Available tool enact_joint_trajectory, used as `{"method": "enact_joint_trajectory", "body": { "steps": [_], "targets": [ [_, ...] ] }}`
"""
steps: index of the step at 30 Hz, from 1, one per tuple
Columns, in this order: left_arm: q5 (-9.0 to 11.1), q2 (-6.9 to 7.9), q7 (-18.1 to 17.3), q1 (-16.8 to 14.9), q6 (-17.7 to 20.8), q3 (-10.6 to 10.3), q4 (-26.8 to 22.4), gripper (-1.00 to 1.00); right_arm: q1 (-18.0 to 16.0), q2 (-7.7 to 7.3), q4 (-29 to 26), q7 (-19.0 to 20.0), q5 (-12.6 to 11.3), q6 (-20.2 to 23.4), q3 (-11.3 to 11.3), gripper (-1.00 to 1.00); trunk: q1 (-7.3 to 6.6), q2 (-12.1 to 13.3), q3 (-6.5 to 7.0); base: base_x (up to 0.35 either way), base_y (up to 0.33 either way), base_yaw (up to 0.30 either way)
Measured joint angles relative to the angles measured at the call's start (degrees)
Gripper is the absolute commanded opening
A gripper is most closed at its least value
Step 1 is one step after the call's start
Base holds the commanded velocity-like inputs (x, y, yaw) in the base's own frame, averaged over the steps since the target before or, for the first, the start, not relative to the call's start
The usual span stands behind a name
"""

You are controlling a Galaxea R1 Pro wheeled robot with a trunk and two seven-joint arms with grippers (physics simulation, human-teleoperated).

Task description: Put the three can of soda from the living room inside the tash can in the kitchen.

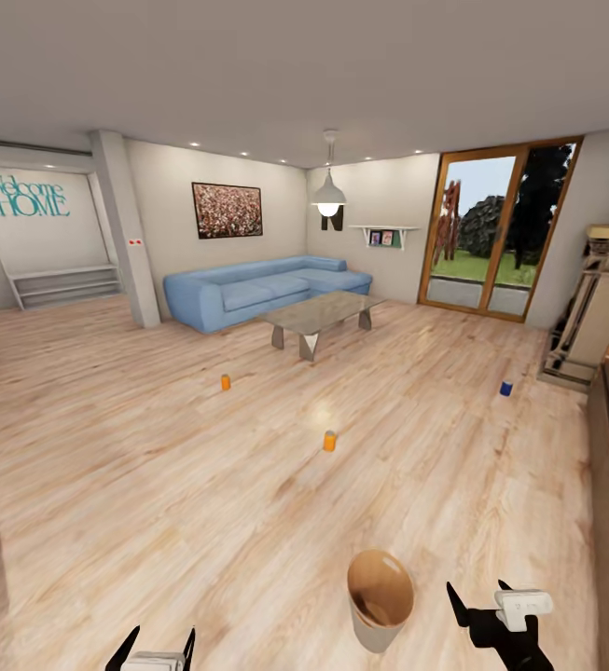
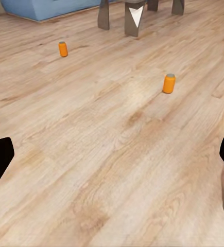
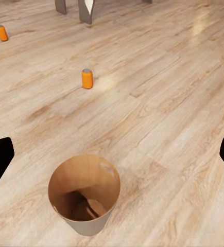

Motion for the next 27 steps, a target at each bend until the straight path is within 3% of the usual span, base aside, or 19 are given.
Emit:
{"method": "enact_joint_trajectory", "body": {
  "steps": [20,27],
  "targets": [
    [-0.12,-0.02,-0.1,-0.04,0.18,0.05,0.05,1.0,0.0,0.07,0.13,0.0,0.44,0.14,0.35,1.0,0.0,0.0,0.0,0.099,0.002,0.0],
    [-0.1,-0.03,-0.11,-0.07,0.26,0.1,0.11,1.0,0.0,0.1,0.74,0.0,0.56,0.17,0.43,1.0,0.0,0.0,0.0,0.148,0.187,0.0]
  ]
}}
